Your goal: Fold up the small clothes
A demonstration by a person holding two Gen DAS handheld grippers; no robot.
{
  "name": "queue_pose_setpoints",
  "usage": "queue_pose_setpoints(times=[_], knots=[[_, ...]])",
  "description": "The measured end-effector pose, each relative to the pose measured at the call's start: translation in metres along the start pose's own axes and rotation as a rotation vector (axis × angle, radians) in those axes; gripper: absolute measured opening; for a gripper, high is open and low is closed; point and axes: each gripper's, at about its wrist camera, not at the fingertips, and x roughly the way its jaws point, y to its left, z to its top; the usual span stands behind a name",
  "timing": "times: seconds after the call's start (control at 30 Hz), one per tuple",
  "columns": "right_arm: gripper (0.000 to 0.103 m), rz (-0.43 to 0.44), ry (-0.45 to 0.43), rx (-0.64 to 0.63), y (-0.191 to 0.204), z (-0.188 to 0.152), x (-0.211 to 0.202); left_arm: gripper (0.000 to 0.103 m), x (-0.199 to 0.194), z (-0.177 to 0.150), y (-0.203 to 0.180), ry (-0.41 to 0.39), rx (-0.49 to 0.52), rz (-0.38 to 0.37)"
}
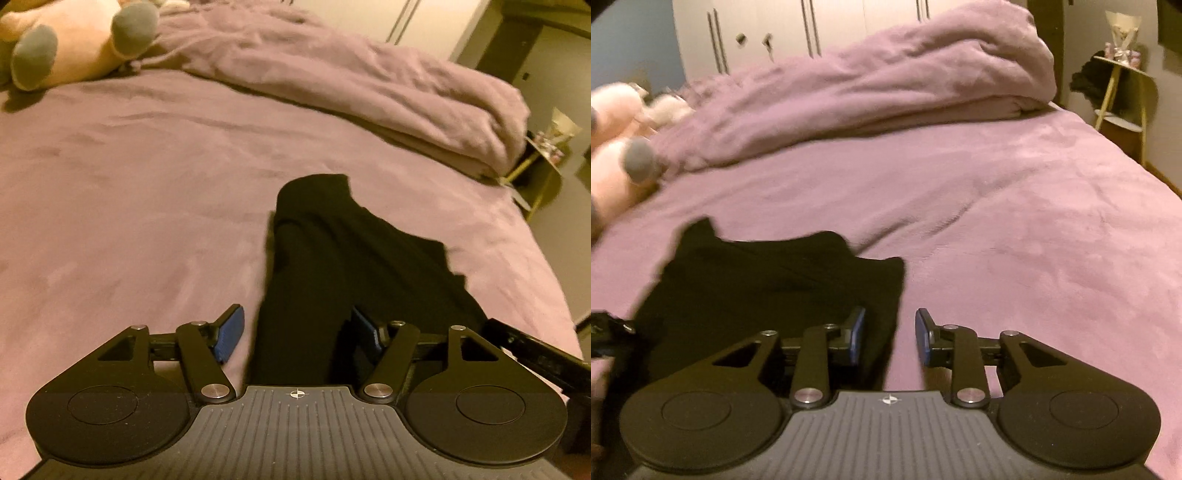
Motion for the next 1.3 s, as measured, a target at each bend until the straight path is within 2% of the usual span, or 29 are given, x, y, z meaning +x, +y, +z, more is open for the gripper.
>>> queue_pose_setpoints(times=[0.1, 0.2, 0.23, 0.27, 0.33, 0.4, 0.5, 0.6, 0.67, 0.73, 0.8, 0.87, 0.97, 1.07, 1.3], knots=[[0.039, 0.115, -0.026, -0.027, 0.007, -0.022, -0.052, 0.078, -0.031, -0.025, 0.001, 0.010, 0.012, -0.025], [0.040, 0.119, 0.019, -0.047, 0.012, -0.054, -0.083, 0.078, -0.041, -0.050, 0.003, 0.070, 0.030, -0.011], [0.040, 0.116, 0.042, -0.044, 0.013, -0.063, -0.087, 0.078, -0.039, -0.056, 0.005, 0.090, 0.037, 0.020], [0.040, 0.098, 0.054, -0.045, 0.014, -0.071, -0.090, 0.080, -0.037, -0.060, 0.006, 0.101, 0.038, 0.046], [0.040, 0.085, 0.094, -0.046, 0.014, -0.085, -0.090, 0.081, -0.037, -0.063, 0.010, 0.098, 0.026, 0.037], [0.040, 0.081, 0.115, -0.036, 0.014, -0.089, -0.088, 0.083, -0.036, -0.060, 0.012, 0.113, 0.024, 0.049], [0.043, 0.057, 0.139, -0.137, 0.028, -0.089, -0.084, 0.084, -0.041, -0.057, 0.009, 0.128, 0.024, 0.097], [0.044, 0.042, 0.158, -0.154, 0.030, -0.090, -0.090, 0.083, -0.057, -0.065, 0.003, 0.134, 0.041, 0.154], [0.051, 0.028, 0.223, -0.160, 0.034, -0.093, -0.097, 0.083, -0.073, -0.078, 0.000, 0.144, 0.081, 0.185], [0.053, 0.018, 0.306, -0.195, 0.041, -0.105, -0.104, 0.085, -0.087, -0.087, -0.003, 0.139, 0.097, 0.204], [0.065, 0.025, 0.319, -0.234, 0.047, -0.117, -0.118, 0.091, -0.102, -0.095, -0.007, 0.135, 0.105, 0.207], [0.083, 0.040, 0.343, -0.221, 0.049, -0.123, -0.129, 0.093, -0.114, -0.099, -0.012, 0.131, 0.131, 0.200], [0.093, 0.084, 0.385, -0.144, 0.051, -0.124, -0.141, 0.095, -0.124, -0.098, -0.023, 0.138, 0.179, 0.186], [0.099, 0.104, 0.387, -0.126, 0.054, -0.119, -0.150, 0.095, -0.127, -0.093, -0.027, 0.134, 0.190, 0.178], [0.099, 0.012, 0.328, -0.158, 0.068, -0.099, -0.156, 0.096, -0.122, -0.087, -0.032, 0.189, 0.203, 0.197]])
